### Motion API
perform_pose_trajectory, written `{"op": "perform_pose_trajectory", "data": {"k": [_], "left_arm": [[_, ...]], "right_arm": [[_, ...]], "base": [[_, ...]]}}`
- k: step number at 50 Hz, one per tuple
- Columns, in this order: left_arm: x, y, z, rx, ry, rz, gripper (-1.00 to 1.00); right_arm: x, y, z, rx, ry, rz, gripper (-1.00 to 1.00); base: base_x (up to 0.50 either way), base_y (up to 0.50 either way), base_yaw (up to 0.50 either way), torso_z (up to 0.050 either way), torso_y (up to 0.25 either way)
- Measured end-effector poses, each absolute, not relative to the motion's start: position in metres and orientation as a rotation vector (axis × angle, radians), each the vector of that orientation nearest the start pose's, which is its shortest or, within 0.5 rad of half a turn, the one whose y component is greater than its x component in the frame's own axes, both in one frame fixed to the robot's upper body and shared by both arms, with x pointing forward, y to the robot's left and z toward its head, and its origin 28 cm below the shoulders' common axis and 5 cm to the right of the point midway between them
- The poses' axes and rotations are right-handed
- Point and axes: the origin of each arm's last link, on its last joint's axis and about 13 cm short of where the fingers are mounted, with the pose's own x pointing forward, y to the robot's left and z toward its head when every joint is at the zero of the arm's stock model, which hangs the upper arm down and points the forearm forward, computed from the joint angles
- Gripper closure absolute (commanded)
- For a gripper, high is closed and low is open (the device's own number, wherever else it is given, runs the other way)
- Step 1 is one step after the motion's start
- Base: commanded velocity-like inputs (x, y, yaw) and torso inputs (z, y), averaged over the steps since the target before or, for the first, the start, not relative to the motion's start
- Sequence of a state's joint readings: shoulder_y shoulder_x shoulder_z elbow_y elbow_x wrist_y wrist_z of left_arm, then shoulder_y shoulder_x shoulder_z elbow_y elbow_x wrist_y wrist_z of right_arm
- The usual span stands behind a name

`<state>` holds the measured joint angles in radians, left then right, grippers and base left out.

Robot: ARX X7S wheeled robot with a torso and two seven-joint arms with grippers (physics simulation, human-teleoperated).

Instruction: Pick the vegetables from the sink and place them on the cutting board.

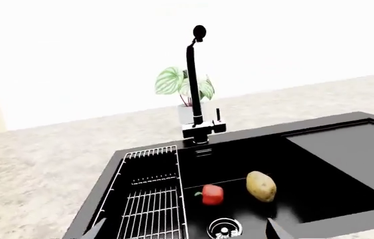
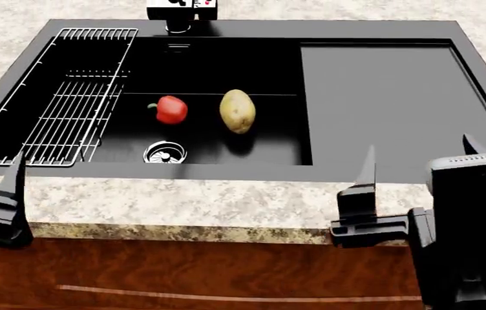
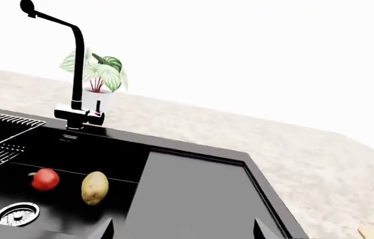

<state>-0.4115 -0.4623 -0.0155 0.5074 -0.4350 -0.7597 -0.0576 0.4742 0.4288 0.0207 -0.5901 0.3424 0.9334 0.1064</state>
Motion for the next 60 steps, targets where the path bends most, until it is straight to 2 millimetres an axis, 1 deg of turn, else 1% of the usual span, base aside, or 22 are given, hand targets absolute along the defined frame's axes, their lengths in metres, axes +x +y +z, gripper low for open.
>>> {"op": "perform_pose_trajectory", "data": {"k": [8,12,15,20,27,32,36,43,60], "left_arm": [[0.269,0.296,0.218,0.221,-0.093,-0.123,-1.00],[0.280,0.302,0.238,0.263,-0.078,-0.132,-1.00],[0.287,0.306,0.253,0.291,-0.055,-0.135,-1.00],[0.293,0.312,0.272,0.326,-0.005,-0.134,-1.00],[0.305,0.316,0.299,0.365,0.036,-0.117,-1.00],[0.311,0.319,0.314,0.384,0.057,-0.105,-1.00],[0.314,0.320,0.322,0.395,0.072,-0.100,-1.00],[0.317,0.321,0.326,0.414,0.104,-0.098,-1.00],[0.320,0.325,0.318,0.423,0.195,-0.115,-1.00]], "right_arm": [[0.264,-0.184,0.240,-0.274,-0.094,0.054,-1.00],[0.272,-0.191,0.257,-0.301,-0.073,0.074,-1.00],[0.276,-0.195,0.268,-0.306,-0.054,0.082,-1.00],[0.280,-0.202,0.280,-0.324,-0.007,0.083,-1.00],[0.287,-0.207,0.288,-0.352,0.050,0.084,-1.00],[0.291,-0.209,0.294,-0.368,0.070,0.080,-1.00],[0.293,-0.211,0.297,-0.376,0.081,0.077,-1.00],[0.293,-0.214,0.297,-0.376,0.099,0.071,-1.00],[0.296,-0.212,0.293,-0.364,0.121,0.079,-1.00]], "base": [[0.00,0.00,0.00,0.050,0.000],[0.00,0.00,0.00,0.050,0.000],[0.00,0.00,0.00,0.009,0.000],[0.00,0.00,0.00,0.000,0.000],[0.00,0.00,0.00,0.000,0.000],[0.20,0.00,0.00,0.000,0.000],[0.50,0.01,0.00,0.000,0.000],[0.50,0.02,0.00,0.000,0.000],[0.50,0.02,0.00,0.000,0.001]]}}
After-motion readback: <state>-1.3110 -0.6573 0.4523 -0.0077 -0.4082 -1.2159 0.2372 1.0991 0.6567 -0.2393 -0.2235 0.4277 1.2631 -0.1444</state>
